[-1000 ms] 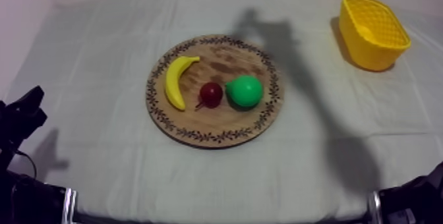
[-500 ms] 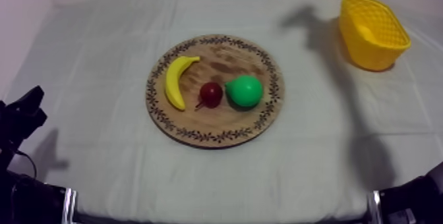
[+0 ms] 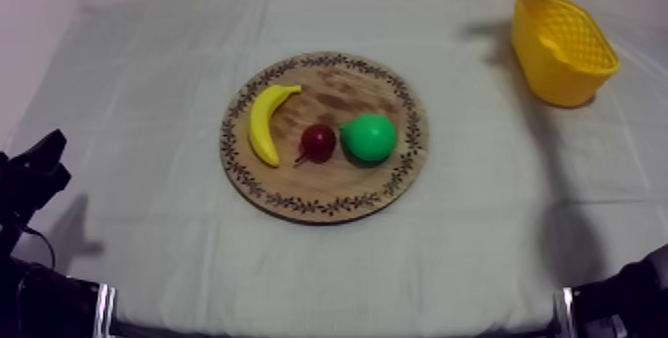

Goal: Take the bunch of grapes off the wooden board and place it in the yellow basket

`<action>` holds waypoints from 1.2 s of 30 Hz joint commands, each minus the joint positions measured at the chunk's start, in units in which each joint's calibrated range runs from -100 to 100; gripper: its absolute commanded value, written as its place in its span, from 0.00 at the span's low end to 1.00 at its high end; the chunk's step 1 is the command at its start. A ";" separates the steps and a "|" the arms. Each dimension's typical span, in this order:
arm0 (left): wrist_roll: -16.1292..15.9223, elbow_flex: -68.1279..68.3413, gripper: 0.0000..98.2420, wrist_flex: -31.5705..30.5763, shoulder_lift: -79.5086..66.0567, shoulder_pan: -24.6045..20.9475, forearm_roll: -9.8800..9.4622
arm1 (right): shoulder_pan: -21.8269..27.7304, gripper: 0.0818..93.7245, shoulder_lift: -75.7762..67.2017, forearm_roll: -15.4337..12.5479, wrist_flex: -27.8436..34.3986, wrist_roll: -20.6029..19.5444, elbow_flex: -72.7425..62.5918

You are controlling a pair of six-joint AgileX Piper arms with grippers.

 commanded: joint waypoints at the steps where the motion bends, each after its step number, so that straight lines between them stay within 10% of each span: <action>1: 0.02 -0.02 0.00 0.00 0.00 0.00 -0.02 | 0.55 0.26 0.27 0.53 -1.72 -2.45 1.01; 26: 0.02 -0.02 0.00 0.00 0.00 0.00 -0.02 | 2.98 0.27 12.35 4.52 -10.14 -8.10 13.19; 36: 0.02 -0.02 0.00 0.00 0.00 0.00 -0.02 | 3.31 0.51 15.20 3.85 -9.18 -6.61 11.05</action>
